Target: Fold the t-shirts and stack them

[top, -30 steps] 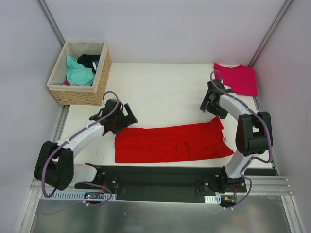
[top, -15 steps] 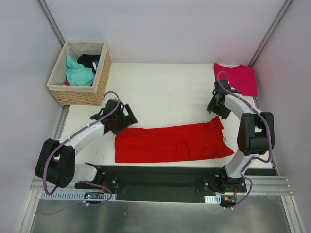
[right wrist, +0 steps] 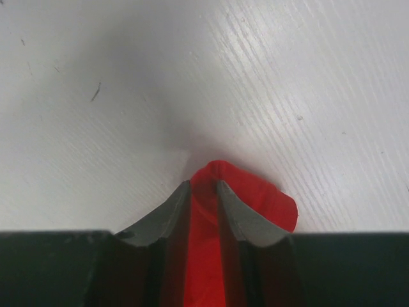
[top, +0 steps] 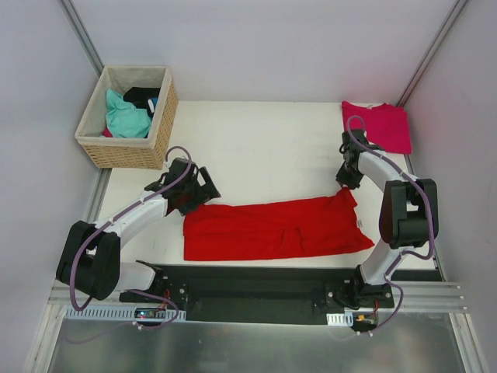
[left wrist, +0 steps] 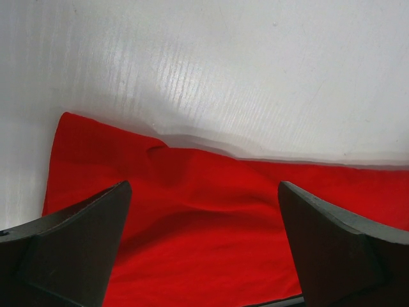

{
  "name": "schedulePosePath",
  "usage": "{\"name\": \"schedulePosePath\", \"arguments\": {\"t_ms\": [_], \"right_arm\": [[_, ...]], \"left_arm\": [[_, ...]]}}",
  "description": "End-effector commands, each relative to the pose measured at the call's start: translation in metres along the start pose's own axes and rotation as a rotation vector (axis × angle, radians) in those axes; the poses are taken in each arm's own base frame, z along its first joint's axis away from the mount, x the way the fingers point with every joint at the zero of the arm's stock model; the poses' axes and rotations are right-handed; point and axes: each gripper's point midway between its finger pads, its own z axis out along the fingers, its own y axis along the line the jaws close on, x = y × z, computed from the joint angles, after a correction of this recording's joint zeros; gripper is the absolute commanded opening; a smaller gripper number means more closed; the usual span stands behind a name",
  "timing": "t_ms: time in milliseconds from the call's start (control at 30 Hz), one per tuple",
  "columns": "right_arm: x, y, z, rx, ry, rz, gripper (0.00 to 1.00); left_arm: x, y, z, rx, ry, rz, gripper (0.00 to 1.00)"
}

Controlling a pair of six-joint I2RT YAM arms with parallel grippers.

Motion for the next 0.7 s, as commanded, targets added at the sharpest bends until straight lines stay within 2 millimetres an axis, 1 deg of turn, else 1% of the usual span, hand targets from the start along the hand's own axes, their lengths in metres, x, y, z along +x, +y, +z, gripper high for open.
{"name": "schedulePosePath", "arguments": {"t_ms": [0, 67, 133, 267, 367, 400, 433, 467, 600, 667], "right_arm": [[0.01, -0.011, 0.0, 0.045, 0.022, -0.003, 0.27], [0.013, -0.013, 0.0, 0.052, 0.026, -0.005, 0.28], [0.015, -0.014, 0.001, 0.057, 0.034, -0.008, 0.31], [0.017, -0.015, 0.002, 0.057, 0.039, -0.008, 0.31], [0.016, -0.017, 0.001, 0.066, 0.037, -0.006, 0.25], [0.016, -0.018, 0.001, 0.07, 0.035, -0.004, 0.2], [0.018, -0.02, 0.0, 0.082, 0.038, -0.004, 0.08], [0.016, -0.024, -0.001, 0.1, 0.03, 0.0, 0.01], [0.021, -0.039, -0.001, 0.161, 0.021, 0.016, 0.01], [0.023, -0.042, -0.001, 0.17, 0.022, 0.014, 0.01]], "left_arm": [[-0.008, -0.009, -0.003, 0.012, -0.021, 0.026, 0.99], [-0.008, -0.009, -0.003, 0.012, -0.021, 0.024, 0.99], [-0.009, -0.009, -0.003, 0.013, -0.022, 0.024, 0.99], [-0.009, -0.01, -0.003, 0.015, -0.02, 0.026, 0.99], [-0.009, -0.011, -0.003, 0.017, -0.02, 0.029, 0.99], [-0.009, -0.011, -0.003, 0.017, -0.02, 0.029, 0.99], [-0.01, -0.012, -0.003, 0.018, -0.021, 0.029, 0.99], [-0.011, -0.012, -0.003, 0.017, -0.024, 0.03, 0.99], [-0.014, -0.009, -0.005, 0.008, -0.046, 0.034, 0.99], [-0.014, -0.007, -0.004, -0.001, -0.049, 0.035, 0.99]]}}
